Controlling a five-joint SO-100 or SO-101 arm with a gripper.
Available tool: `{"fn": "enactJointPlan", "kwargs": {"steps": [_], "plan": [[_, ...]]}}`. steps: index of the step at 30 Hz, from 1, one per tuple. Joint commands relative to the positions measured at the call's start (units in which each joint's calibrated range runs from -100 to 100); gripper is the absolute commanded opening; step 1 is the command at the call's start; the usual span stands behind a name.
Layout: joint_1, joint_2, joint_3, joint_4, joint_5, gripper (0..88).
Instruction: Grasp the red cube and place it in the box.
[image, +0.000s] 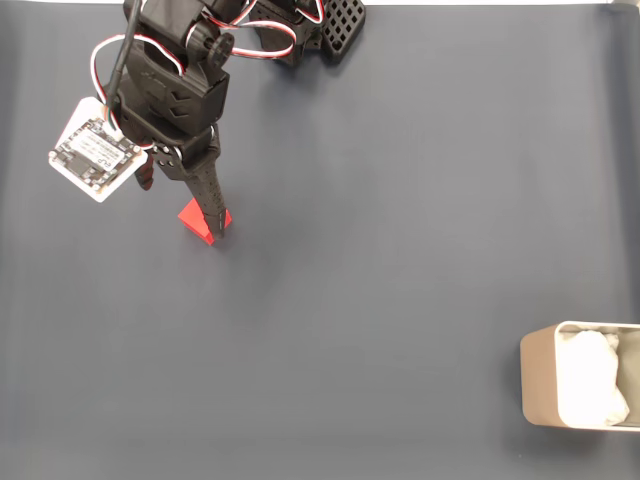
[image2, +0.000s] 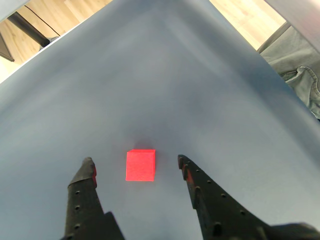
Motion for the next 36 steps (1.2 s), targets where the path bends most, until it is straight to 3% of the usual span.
{"fn": "enactJointPlan", "kwargs": {"steps": [1,36], "plan": [[-0.27,-1.45,-1.32,-0.48,0.83,38.4],[-3.11,9.81,4.43,-10.4,-0.59,38.4]]}}
